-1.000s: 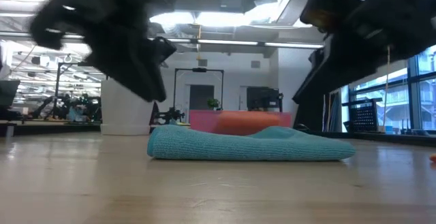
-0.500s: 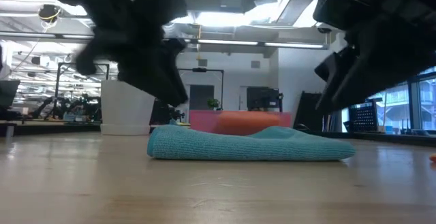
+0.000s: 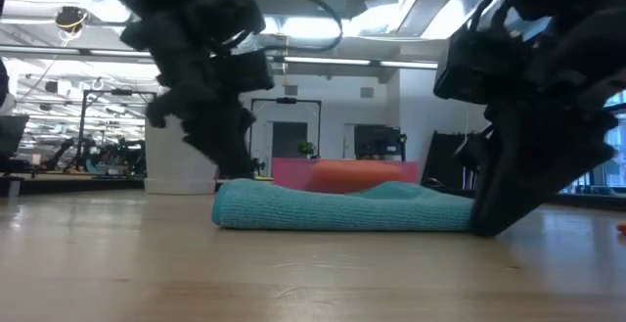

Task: Fold microfiber towels
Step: Fold the top blue microfiber cloth

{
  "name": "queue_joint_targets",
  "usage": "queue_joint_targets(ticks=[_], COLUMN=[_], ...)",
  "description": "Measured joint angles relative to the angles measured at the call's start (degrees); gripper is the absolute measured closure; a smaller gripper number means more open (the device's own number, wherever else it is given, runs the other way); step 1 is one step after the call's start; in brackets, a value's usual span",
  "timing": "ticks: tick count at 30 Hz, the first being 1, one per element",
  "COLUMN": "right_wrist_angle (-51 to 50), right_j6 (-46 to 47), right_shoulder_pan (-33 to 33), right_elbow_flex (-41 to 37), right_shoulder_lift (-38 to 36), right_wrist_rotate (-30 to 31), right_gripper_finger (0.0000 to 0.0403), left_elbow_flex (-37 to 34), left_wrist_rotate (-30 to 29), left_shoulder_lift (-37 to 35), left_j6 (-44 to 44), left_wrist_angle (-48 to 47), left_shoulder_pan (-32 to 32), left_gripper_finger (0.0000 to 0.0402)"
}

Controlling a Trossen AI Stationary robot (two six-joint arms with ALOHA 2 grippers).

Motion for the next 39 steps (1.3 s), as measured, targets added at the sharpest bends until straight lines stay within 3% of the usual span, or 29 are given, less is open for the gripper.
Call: queue_joint_targets(ticks=[5,14,25,28,36,39], right_wrist_angle=[-1.64,-5.19,-7.76,-8.34,-18.52,-21.2], right_j6=[0.75,3.25,-0.18,-1.33,-4.53,-7.43], right_shoulder_pan=[-1.51,-6.83,-12.88,-14.64,-18.87,-18.87], right_elbow_flex=[-0.04,0.04,-0.02,-0.13,-0.4,-0.46], right_shoulder_lift=[-0.74,-0.92,-1.17,-2.0,-9.59,-12.94], right_wrist_rotate=[-0.4,-1.08,-0.2,3.03,21.06,20.95], right_gripper_finger=[0.0351,0.038,0.0392,0.039,0.0389,0.0389], left_elbow_flex=[-2.38,-2.53,-2.52,-2.5,-2.5,-2.5], left_wrist_rotate=[4.17,-0.15,-4.29,-4.42,-4.4,-4.4], left_shoulder_lift=[0.0,0.0,0.0,0.0,0.0,0.0], left_j6=[-5.47,-9.2,-6.43,-6.35,-6.33,-6.33], left_wrist_angle=[0.49,3.49,4.84,4.95,5.54,5.54], left_shoulder_pan=[-6.71,-19.23,-19.54,-18.53,-17.59,-17.59], left_gripper_finger=[0.0364,0.0383,0.0379,0.0368,0.0347,0.0346])
